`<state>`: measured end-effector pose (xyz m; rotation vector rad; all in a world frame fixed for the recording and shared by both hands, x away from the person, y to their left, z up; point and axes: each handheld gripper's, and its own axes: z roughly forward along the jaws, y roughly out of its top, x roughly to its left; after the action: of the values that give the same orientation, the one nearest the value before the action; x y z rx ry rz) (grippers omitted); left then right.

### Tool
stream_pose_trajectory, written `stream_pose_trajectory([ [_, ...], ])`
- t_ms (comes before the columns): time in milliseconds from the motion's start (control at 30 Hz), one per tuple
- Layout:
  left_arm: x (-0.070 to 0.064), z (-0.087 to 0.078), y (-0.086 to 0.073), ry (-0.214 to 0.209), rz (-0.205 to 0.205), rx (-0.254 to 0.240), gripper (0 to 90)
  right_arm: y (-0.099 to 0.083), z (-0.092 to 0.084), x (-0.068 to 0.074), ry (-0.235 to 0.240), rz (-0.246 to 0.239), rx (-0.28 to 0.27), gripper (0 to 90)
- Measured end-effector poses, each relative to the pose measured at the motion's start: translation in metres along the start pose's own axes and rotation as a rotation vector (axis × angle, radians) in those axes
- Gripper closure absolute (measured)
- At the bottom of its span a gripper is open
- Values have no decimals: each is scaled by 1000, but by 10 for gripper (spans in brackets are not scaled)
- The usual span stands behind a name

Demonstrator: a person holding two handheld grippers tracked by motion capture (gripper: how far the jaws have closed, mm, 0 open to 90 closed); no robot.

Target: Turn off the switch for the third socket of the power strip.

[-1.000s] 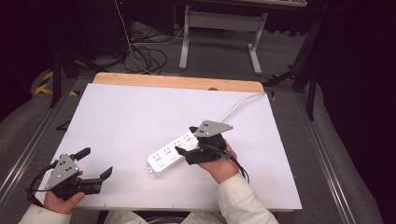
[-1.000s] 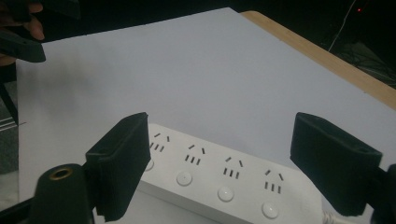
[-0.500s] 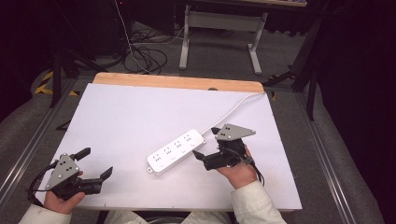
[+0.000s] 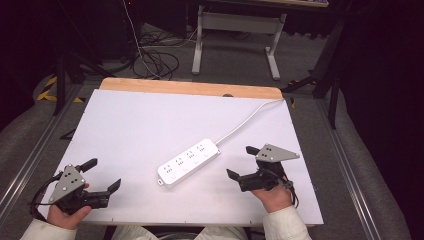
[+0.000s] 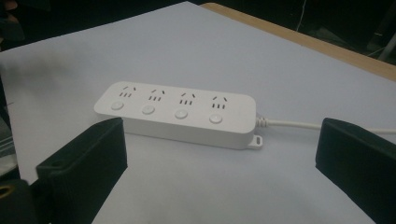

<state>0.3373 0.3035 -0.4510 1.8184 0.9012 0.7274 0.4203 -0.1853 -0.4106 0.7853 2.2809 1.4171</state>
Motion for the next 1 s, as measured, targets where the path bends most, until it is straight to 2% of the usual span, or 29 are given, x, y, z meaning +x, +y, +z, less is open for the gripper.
stream_pose_trajectory([
  [100,0,0,0,0,-4,-1,61,-15,-7,-5,-13,13,-10,23],
  [267,-1,0,0,-1,-7,-1,61,-26,-12,-10,-29,24,-7,20],
  [467,-1,0,0,0,-7,-1,61,-43,-17,-19,-54,71,14,21],
  [600,0,0,0,3,-1,-1,61,-53,-19,-24,-63,77,3,21],
  [767,-1,0,0,1,-4,-1,61,-66,-23,-30,-80,56,-7,16],
  [1000,0,0,0,8,0,-5,56,-88,-22,-38,-93,96,6,16],
])
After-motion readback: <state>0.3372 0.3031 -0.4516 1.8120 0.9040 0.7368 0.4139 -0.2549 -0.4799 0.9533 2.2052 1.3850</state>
